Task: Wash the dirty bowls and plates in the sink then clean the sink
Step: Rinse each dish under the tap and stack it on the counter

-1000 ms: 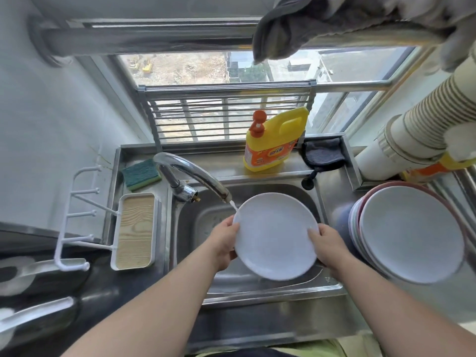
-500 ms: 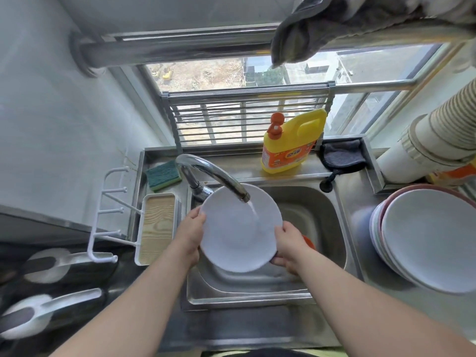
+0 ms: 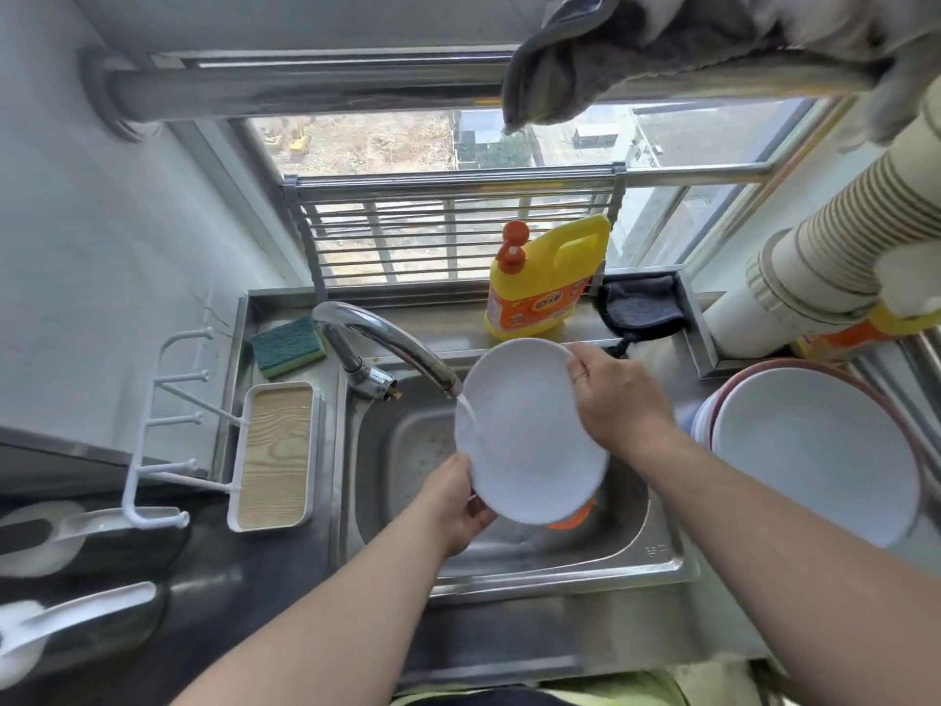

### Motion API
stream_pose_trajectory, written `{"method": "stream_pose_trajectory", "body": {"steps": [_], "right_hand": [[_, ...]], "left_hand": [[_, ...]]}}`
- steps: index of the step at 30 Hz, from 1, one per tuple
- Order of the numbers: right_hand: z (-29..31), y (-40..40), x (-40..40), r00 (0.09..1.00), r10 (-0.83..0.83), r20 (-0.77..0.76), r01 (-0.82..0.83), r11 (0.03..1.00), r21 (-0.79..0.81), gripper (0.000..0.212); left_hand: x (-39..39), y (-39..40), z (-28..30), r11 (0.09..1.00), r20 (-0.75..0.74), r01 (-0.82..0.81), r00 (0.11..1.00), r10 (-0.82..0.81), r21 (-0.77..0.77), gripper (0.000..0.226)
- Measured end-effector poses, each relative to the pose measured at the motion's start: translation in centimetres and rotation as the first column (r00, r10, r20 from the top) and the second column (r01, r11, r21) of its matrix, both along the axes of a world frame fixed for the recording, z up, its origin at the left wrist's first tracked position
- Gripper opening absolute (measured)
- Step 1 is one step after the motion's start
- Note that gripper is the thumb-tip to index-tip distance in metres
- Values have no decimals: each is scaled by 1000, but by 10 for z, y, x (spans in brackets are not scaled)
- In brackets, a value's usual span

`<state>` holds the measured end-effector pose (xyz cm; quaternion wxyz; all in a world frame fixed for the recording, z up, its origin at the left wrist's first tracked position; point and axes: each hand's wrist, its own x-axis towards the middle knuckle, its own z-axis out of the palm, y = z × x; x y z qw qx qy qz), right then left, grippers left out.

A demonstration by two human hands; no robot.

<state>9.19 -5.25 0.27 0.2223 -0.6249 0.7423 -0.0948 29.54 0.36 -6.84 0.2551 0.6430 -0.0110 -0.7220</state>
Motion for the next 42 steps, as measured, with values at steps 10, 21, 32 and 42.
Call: {"method": "stream_pose_trajectory", "body": {"steps": [10, 21, 32, 42], "right_hand": [[-60, 62, -14, 792, -558, 247, 326, 729, 602, 24], [-34, 68, 46, 732, -463, 501, 189, 843, 504, 20], [-3, 17, -5, 787, -136, 601, -13, 972, 237, 24], [-44, 24, -38, 838, -440, 322, 410, 898, 162, 49]], "left_hand": [[40, -21, 5, 985, 214, 161, 966, -144, -64, 20], [88, -8, 1, 982, 240, 162, 961, -134, -99, 37], [56, 12, -14, 974, -441, 23, 894, 81, 226, 26], [25, 13, -3, 986, -208, 152, 969, -136, 63, 69]]}}
